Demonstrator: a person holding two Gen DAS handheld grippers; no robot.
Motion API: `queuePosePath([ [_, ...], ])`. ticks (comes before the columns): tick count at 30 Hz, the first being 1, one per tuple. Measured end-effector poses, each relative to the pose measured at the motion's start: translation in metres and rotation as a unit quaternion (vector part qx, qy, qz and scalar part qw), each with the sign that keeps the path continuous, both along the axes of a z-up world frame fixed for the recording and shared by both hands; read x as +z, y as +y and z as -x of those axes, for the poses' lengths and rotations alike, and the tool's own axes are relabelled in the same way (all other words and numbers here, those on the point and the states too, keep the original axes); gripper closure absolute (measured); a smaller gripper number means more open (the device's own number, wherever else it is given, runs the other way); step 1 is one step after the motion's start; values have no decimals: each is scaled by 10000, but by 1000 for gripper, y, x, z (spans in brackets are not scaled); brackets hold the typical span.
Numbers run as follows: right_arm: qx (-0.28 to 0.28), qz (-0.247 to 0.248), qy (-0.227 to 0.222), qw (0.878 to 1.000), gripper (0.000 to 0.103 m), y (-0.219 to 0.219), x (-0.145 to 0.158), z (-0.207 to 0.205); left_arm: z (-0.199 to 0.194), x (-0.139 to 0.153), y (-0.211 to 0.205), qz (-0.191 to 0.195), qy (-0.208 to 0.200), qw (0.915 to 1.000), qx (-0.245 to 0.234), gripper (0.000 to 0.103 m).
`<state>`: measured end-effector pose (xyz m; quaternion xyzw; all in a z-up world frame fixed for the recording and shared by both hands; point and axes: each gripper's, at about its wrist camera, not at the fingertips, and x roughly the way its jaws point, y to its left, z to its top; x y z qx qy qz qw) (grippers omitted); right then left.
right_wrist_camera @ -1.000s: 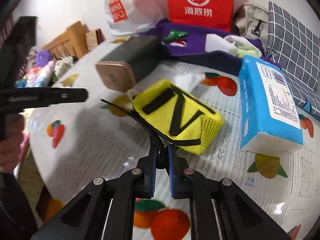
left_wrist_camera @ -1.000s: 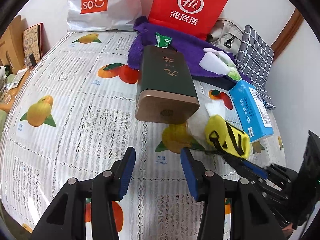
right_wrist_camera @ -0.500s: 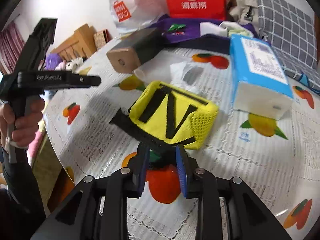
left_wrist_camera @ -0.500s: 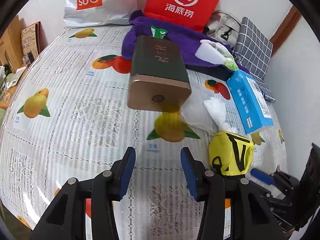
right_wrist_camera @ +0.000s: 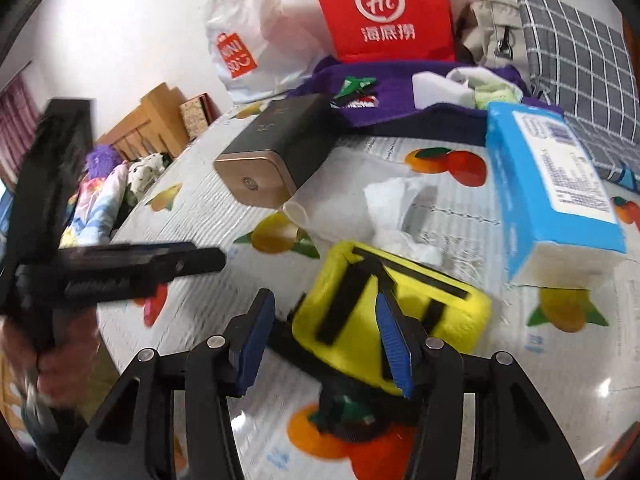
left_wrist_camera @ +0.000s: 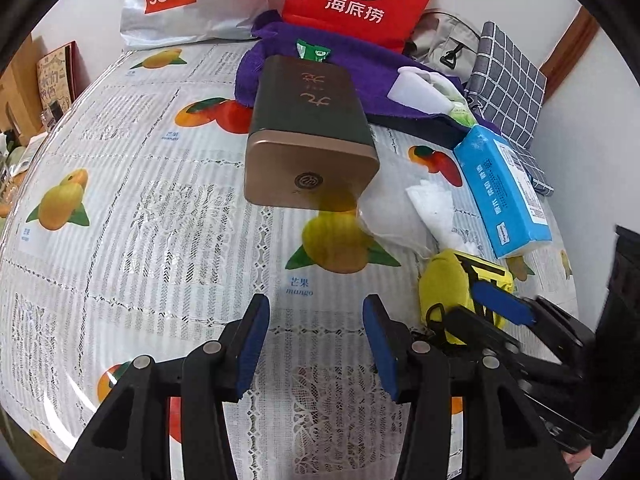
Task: Organize soft objects
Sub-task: 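Lift the yellow bag with the right tool while the left tool grasps the black watch strap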
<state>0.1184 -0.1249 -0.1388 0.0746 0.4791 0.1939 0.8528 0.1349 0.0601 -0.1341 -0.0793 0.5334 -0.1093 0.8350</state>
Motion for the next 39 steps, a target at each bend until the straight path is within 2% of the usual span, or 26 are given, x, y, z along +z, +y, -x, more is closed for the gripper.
queuePosePath([
  [3, 116, 216, -27, 9997, 91, 12, -9, -9, 0, -2, 3, 1, 24, 10000, 29, 57],
  [4, 123, 204, -93, 9997, 93, 12, -7, -8, 0, -2, 4, 3, 29, 10000, 41, 57],
  [10, -125, -387, -748, 9964, 95, -10, 38, 0, 0, -4, 7, 9, 64, 9999, 80, 57],
  [13, -217, -401, -939, 9945, 95, -20, 54, 3, 1, -2, 2, -18, 50, 10000, 13, 57],
  [24, -746, -486, -1112, 9898, 95, -73, 73, 31, 11, 3, -30, -152, 1, 9993, -340, 57],
  [30, -948, -217, -852, 9916, 94, -102, 61, 51, 12, 1, -58, -274, -79, 9977, -616, 57],
  [35, -1032, 10, -536, 9932, 94, -121, 35, 61, 1, -3, -85, -512, -178, 9943, -921, 57],
  [39, -1157, -49, -300, 9928, 94, -134, 13, 62, -8, -8, -103, -657, -232, 9908, -1164, 57],
])
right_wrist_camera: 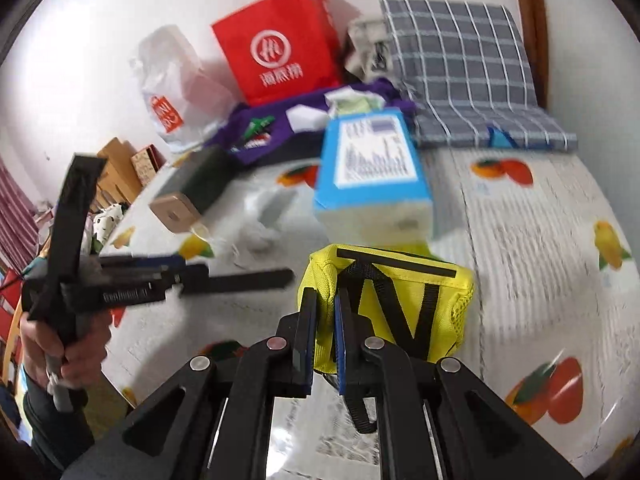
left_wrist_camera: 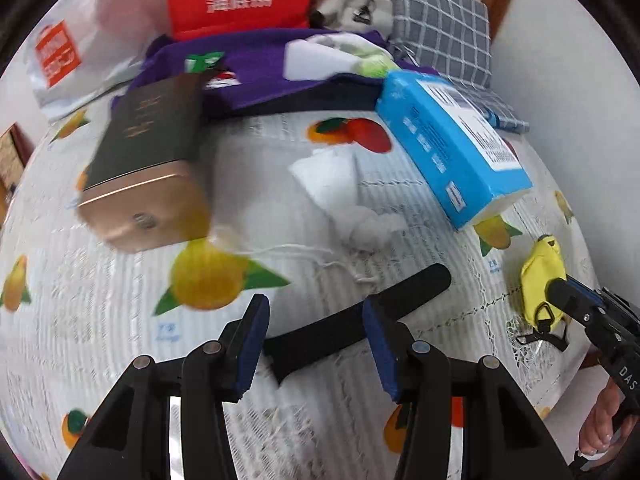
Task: Organize soft objects
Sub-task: 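Lift the yellow bag with the right tool while the left tool grasps the black watch strap, then carry the yellow bag toward the towel with the right tool while the left tool lifts the black strap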
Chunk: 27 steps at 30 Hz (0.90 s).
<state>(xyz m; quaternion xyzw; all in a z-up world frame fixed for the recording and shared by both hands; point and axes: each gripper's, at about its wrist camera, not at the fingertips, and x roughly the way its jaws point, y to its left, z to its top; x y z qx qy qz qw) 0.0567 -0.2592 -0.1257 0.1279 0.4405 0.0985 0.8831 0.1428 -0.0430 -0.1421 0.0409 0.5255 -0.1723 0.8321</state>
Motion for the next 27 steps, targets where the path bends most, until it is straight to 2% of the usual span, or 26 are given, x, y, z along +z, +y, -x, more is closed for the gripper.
queuePosePath([
  [3, -49, -51, 67, 10000, 95, -7, -8, -2, -2, -11, -9, -104, 92, 9998, -113, 56],
  [5, -85, -73, 95, 9999, 95, -10, -11, -5, 4, -11, -9, -108, -28, 9997, -228, 57],
  [9, -133, -103, 105, 9998, 95, -15, -15, -11, 21, -12, -11, 259, 127, 9977, -610, 57],
  [14, -128, -216, 160, 9996, 94, -16, -25, -19, 49, -12, -32, -136, 66, 9939, -1095, 57],
  [17, -136, -317, 169, 9993, 94, -18, -29, -19, 44, -11, -42, -252, 6, 9941, -1060, 55],
  [19, -125, -380, 165, 9991, 94, -21, -28, -18, 36, -12, -52, -472, -123, 9937, -1005, 55],
  [20, -135, -375, 158, 9991, 94, -22, -28, -17, 34, -12, -57, -577, -179, 9930, -1015, 61],
  [22, -161, -349, 159, 9991, 94, -25, -29, -15, 34, -11, -66, -576, -240, 9911, -1174, 81],
  [25, -226, -437, 139, 9987, 94, -31, -30, -11, 40, -11, -65, -686, -300, 9895, -1235, 82],
  [27, -263, -491, 125, 9984, 94, -34, -30, -9, 41, -10, -57, -578, -191, 9916, -1137, 82],
])
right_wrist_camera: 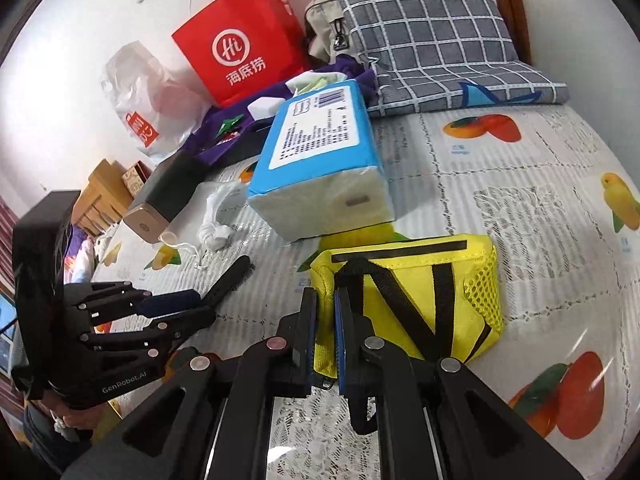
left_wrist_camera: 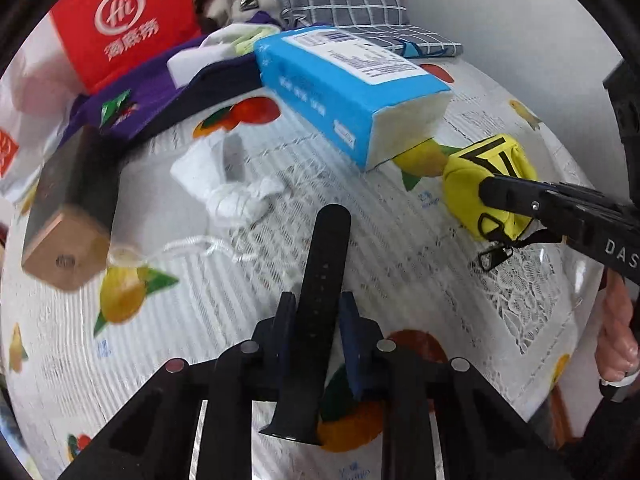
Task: Organize soft objects
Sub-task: 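Carry the yellow bag toward the towel with the right tool while the left tool lifts the black strap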
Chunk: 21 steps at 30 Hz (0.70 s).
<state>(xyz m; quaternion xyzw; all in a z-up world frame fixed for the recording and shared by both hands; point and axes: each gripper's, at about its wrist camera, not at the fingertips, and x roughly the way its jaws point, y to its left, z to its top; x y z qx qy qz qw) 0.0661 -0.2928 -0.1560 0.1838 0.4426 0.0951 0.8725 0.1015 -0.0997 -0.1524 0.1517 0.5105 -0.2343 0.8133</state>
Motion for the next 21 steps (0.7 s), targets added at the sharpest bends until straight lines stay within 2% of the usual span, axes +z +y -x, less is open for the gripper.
queuePosePath([
  [3, -30, -42, -33, 10000, 94, -3, 0, 2, 2, -1, 5, 91, 18, 9999, 85, 80],
  [7, -32, -87, -15, 10000, 94, -3, -2, 2, 3, -2, -5, -86, -50, 9998, 169, 80],
  [13, -15, -14, 16, 10000, 94, 2, 3, 6, -2, -1, -8, -103, -90, 9997, 215, 83],
  [16, 23, 62, -34, 10000, 95, 6, 11, 7, -2, 3, 0, -239, -149, 9986, 452, 83],
  [21, 142, 130, -151, 9997, 95, 13, 31, 8, 2, 18, 23, -62, -113, 9972, 738, 83],
])
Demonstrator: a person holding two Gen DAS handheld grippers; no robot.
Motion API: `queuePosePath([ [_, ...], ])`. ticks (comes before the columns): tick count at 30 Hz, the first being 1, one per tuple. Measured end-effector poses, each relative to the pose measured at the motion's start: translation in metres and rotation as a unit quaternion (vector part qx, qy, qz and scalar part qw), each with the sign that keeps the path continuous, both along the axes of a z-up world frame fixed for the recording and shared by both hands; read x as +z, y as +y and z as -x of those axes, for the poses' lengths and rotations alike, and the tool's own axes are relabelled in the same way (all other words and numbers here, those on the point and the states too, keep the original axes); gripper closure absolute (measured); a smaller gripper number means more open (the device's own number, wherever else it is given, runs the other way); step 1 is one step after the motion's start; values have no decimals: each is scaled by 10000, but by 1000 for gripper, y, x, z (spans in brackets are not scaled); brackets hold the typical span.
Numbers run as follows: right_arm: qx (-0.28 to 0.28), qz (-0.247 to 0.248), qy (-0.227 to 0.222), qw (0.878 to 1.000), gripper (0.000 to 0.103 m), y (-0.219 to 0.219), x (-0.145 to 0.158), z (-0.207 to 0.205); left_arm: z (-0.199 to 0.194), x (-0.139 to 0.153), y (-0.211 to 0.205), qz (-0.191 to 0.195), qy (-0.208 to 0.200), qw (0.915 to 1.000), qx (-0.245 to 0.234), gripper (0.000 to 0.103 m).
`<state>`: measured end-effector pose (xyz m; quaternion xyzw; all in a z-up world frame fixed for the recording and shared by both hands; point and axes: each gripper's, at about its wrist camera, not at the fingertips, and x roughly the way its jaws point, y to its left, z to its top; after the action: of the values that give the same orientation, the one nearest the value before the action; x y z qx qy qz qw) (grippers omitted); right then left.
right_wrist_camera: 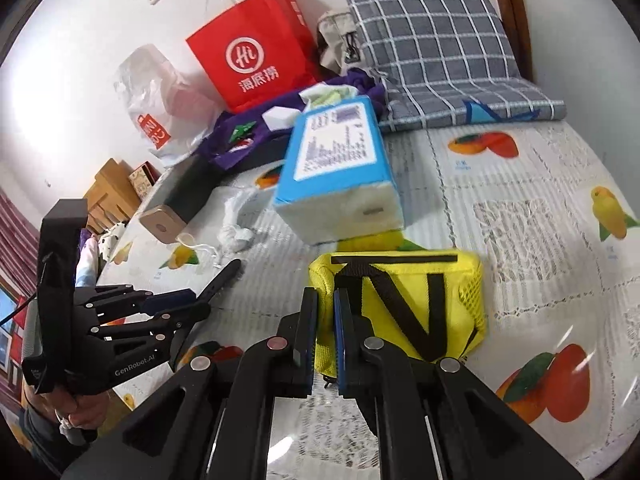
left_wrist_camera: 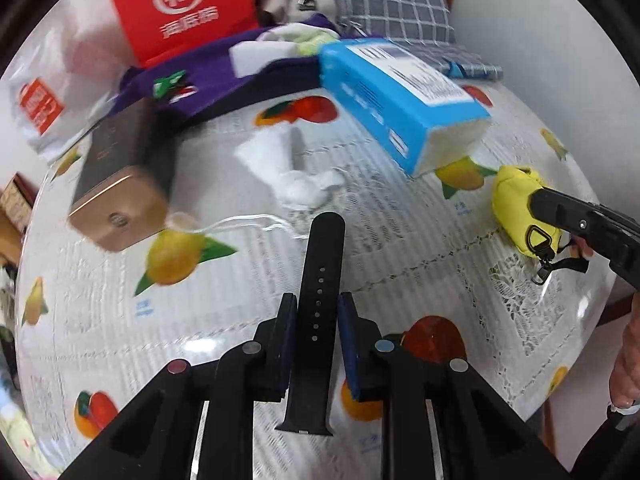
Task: Organize soft objects
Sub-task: 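Carry the yellow bag toward the towel with the right tool while the left tool lifts the black strap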
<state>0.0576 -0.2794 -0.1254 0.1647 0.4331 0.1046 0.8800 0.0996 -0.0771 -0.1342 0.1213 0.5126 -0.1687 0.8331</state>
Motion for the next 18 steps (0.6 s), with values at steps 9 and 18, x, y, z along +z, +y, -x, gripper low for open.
queuePosePath([
  [9, 203, 426, -133, 9988, 95, 14, 41, 0, -3, 35, 25, 321, 25, 9994, 123, 83],
  [18, 115, 576, -368, 9976, 95, 20, 65, -4, -15, 48, 55, 567, -251, 9967, 531, 83],
])
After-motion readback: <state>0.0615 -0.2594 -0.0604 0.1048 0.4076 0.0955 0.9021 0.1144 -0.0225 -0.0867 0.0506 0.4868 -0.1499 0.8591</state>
